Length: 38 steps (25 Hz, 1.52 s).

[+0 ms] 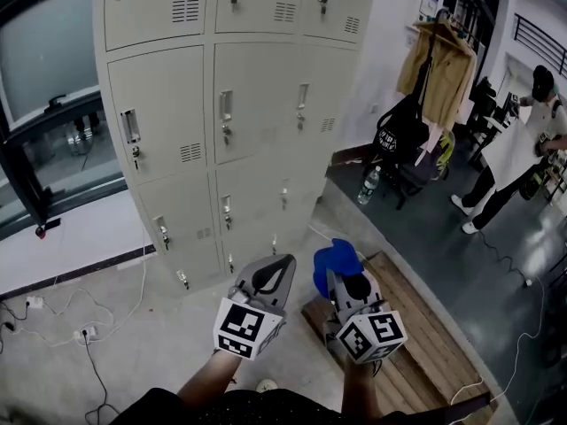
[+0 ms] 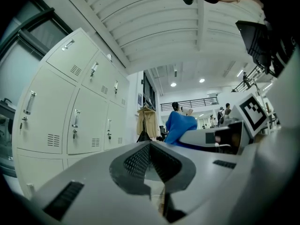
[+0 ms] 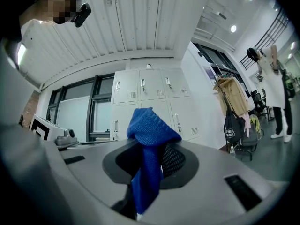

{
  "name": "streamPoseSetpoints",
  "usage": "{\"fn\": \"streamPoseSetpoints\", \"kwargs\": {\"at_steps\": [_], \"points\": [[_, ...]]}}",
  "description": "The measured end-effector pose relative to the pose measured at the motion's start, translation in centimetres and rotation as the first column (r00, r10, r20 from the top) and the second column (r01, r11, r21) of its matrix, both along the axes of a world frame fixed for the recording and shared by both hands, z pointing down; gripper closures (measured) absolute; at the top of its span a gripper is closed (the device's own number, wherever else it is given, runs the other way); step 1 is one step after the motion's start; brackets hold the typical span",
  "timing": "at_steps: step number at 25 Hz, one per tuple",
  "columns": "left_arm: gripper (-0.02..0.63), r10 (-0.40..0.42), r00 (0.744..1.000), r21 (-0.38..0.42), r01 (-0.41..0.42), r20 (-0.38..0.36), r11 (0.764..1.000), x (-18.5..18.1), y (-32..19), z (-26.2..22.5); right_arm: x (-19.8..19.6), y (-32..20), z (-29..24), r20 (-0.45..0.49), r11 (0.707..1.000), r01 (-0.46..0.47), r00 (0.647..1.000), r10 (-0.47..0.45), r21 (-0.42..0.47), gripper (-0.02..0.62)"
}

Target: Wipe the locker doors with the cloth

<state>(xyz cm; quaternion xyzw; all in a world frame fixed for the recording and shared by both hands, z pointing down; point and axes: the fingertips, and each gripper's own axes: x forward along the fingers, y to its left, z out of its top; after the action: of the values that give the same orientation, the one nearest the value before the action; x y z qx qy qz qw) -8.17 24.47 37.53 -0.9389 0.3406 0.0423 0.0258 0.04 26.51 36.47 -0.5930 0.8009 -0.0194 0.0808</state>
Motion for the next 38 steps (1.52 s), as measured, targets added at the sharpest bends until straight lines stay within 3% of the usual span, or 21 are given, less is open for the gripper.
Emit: {"fn": "streamPoseSetpoints", "kwargs": {"at_steps": [5, 17, 22, 28, 32, 38], "points": [[0.597, -0.013, 1.000, -0.028, 0.013, 0.000, 1.000, 2.8, -2.5, 1.4, 2.7, -2.8, 1.7, 0.026, 0.999, 0.007, 1.000, -0.006, -0.049, 0.518], [0.597, -0.032, 0.999, -0.069, 0.034, 0.031, 0.997, 5.6, -8.3, 4.1, 6.0, -7.2, 4.7, 0.098, 0.993, 0.035, 0.995, -0.024, -0.112, 0.518], [0.597, -0.015, 0.999, -0.069, 0.017, 0.036, 0.997, 7.1, -12.2, 4.2, 7.3, -11.5, 5.3, 0.137, 0.992, 0.025, 0.991, -0.008, -0.124, 0.518], [0.597, -0.040, 0.999, -0.072, 0.042, 0.028, 0.997, 7.7, -20.8, 3.0, 8.4, -19.7, 4.0, 0.218, 0.993, 0.051, 0.976, -0.028, -0.104, 0.518], [0.597, -0.059, 0.998, -0.068, 0.060, 0.012, 0.996, 7.9, -28.1, 0.3, 8.0, -26.3, 0.6, 0.250, 0.989, 0.125, 0.963, -0.104, -0.072, 0.518], [0.597, 0.030, 0.999, 0.031, -0.029, -0.018, 0.999, 9.7, -37.0, -5.5, 6.8, -35.5, -4.2, 0.151, 0.950, 0.302, 0.946, -0.287, -0.081, 0.518]]}}
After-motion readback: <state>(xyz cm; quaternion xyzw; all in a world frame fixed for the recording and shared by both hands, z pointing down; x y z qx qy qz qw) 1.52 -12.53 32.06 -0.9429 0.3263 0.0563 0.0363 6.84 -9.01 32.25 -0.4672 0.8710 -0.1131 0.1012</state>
